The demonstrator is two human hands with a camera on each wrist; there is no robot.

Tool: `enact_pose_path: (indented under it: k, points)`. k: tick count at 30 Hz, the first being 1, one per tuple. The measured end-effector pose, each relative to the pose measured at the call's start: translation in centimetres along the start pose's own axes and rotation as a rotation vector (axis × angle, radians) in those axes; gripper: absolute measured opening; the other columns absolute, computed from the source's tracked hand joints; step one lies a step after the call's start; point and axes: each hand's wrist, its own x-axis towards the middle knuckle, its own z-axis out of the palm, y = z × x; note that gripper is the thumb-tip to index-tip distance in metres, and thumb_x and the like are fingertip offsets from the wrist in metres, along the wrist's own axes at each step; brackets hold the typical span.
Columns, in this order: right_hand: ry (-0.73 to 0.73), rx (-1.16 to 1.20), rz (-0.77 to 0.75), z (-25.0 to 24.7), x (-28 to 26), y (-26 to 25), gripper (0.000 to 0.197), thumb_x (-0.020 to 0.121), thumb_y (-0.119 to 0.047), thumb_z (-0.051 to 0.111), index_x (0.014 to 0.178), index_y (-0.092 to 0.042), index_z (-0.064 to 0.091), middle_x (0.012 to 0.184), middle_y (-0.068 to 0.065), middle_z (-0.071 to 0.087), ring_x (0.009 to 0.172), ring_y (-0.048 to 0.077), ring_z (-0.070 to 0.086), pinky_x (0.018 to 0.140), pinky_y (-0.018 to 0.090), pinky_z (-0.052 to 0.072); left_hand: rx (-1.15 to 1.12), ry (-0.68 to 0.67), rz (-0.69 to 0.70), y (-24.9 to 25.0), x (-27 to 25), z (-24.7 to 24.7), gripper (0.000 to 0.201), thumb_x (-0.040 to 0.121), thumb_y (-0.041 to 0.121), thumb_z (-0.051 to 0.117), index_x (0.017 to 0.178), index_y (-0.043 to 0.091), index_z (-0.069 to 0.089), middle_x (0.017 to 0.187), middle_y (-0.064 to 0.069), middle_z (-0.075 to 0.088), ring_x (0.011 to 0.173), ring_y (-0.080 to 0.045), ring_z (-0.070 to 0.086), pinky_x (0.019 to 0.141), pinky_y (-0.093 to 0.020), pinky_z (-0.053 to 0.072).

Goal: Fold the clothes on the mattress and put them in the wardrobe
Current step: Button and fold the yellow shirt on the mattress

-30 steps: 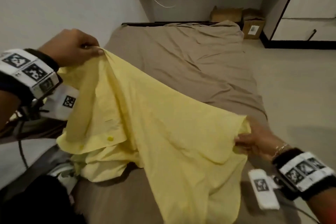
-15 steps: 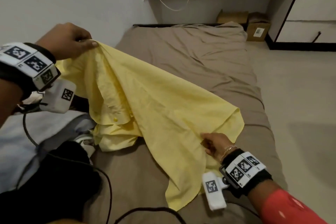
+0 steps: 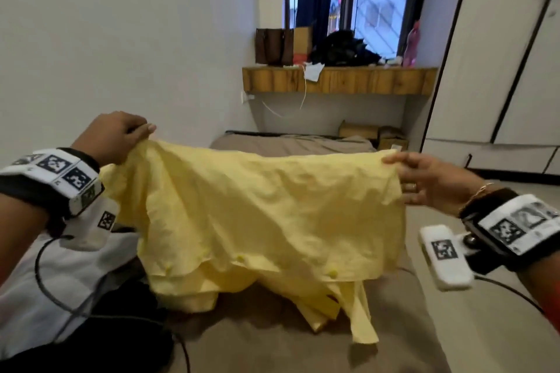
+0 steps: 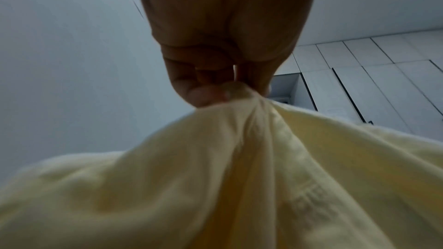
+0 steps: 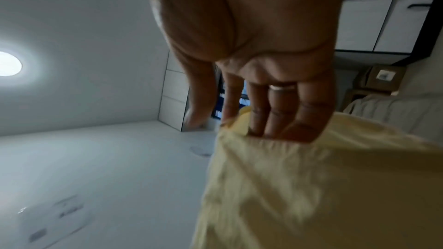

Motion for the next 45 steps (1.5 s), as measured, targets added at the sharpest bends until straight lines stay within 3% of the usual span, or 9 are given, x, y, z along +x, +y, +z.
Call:
enact_pose_path:
  k: [5, 10, 14, 18, 28, 33, 38, 42, 45]
  points:
    - [0.008, -0.297, 0.032, 3.3, -1.1, -1.2, 0.027, 0.083, 0.017, 0.049, 0.088, -0.004, 0.064, 0.081, 0.010, 0.061, 0.057, 0.011, 0.062, 0.052, 0.021, 0.054, -0.114, -0.050, -0.011, 1.3, -0.9, -2.0, 0.038, 0.094, 0.030, 0.051, 0.067, 0.004, 0.057, 0.059, -0.012, 0.055, 0.052, -0.025, 0.050, 0.050, -0.026, 0.035]
    - [0.180, -0.397, -0.101, 3.6, -1.6, -2.0, 0.028, 0.085, 0.009, 0.052, 0.110, 0.001, 0.063, 0.097, 0.007, 0.060, 0.078, 0.010, 0.054, 0.063, 0.019, 0.042, -0.165, -0.647, 0.112, 2.9, -7.1, 3.7, 0.064, 0.065, 0.078, 0.055, 0.088, 0.019, 0.063, 0.080, 0.008, 0.060, 0.070, 0.001, 0.056, 0.053, -0.011, 0.041]
    - [0.266, -0.548, -0.168, 2.9, -1.7, -2.1, 0.022, 0.085, 0.002, 0.057, 0.105, -0.001, 0.067, 0.104, 0.011, 0.060, 0.088, 0.014, 0.055, 0.084, 0.029, 0.039, -0.047, -1.159, -0.060, 4.1, -12.5, 10.1, 0.065, 0.080, 0.046, 0.067, 0.132, 0.017, 0.041, 0.128, -0.001, 0.045, 0.114, -0.021, 0.051, 0.054, -0.017, 0.048]
    - [0.189, -0.596, 0.007, 1.9, -2.5, -1.4, 0.036, 0.083, 0.018, 0.046, 0.089, -0.011, 0.067, 0.095, 0.004, 0.060, 0.085, 0.017, 0.054, 0.081, 0.034, 0.044, 0.236, -1.278, -0.013, 4.0, -14.5, 10.9, 0.066, 0.086, 0.034, 0.064, 0.138, 0.009, 0.034, 0.140, -0.007, 0.038, 0.108, -0.019, 0.048, 0.041, -0.004, 0.031]
    - [0.377, -0.726, -0.258, -0.3, -3.3, -1.4, 0.019, 0.078, 0.000, 0.066, 0.097, -0.003, 0.069, 0.091, 0.016, 0.063, 0.087, 0.031, 0.056, 0.079, 0.039, 0.051, 0.338, -0.693, 0.030, -0.6, -11.5, 5.3, 0.018, 0.087, 0.019, 0.058, 0.099, 0.006, 0.063, 0.105, -0.013, 0.063, 0.096, -0.026, 0.057, 0.073, -0.027, 0.039]
    - [0.400, -1.078, -0.511, -2.5, -5.2, -7.1, 0.023, 0.075, -0.005, 0.072, 0.097, -0.001, 0.071, 0.081, 0.015, 0.065, 0.070, 0.028, 0.059, 0.060, 0.018, 0.046, 0.240, -0.257, -0.056, 1.2, -6.0, -3.4, 0.029, 0.080, 0.029, 0.071, 0.097, 0.006, 0.068, 0.099, -0.018, 0.066, 0.093, -0.031, 0.060, 0.078, -0.034, 0.044]
    - [0.561, -0.960, -0.719, -5.2, -6.0, -14.2, 0.052, 0.060, -0.060, 0.068, 0.086, -0.016, 0.067, 0.071, 0.008, 0.056, 0.056, 0.000, 0.058, 0.059, 0.007, 0.042, 0.287, 0.321, -0.112, 5.5, -2.0, -9.7, 0.028, 0.086, 0.025, 0.064, 0.107, 0.006, 0.069, 0.113, -0.023, 0.061, 0.106, -0.042, 0.054, 0.085, -0.046, 0.045]
    - [0.543, -0.698, -0.577, -7.8, -4.8, -16.7, 0.007, 0.086, -0.014, 0.063, 0.082, -0.007, 0.063, 0.065, 0.010, 0.047, 0.029, 0.003, 0.044, 0.030, 0.009, 0.030, 0.150, 0.298, -0.292, 7.9, 1.0, -10.2, 0.038, 0.083, 0.036, 0.067, 0.101, 0.002, 0.069, 0.105, -0.024, 0.064, 0.097, -0.040, 0.059, 0.081, -0.041, 0.047]
    - [0.435, -0.554, -0.335, -9.8, -2.6, -14.9, 0.020, 0.092, -0.006, 0.051, 0.073, -0.011, 0.054, 0.068, 0.010, 0.047, 0.031, 0.002, 0.050, 0.028, 0.012, 0.036, 0.149, 0.089, -0.370, 9.4, 3.3, -6.8, 0.045, 0.088, 0.038, 0.060, 0.093, -0.006, 0.066, 0.089, -0.024, 0.064, 0.082, -0.036, 0.059, 0.069, -0.036, 0.043]
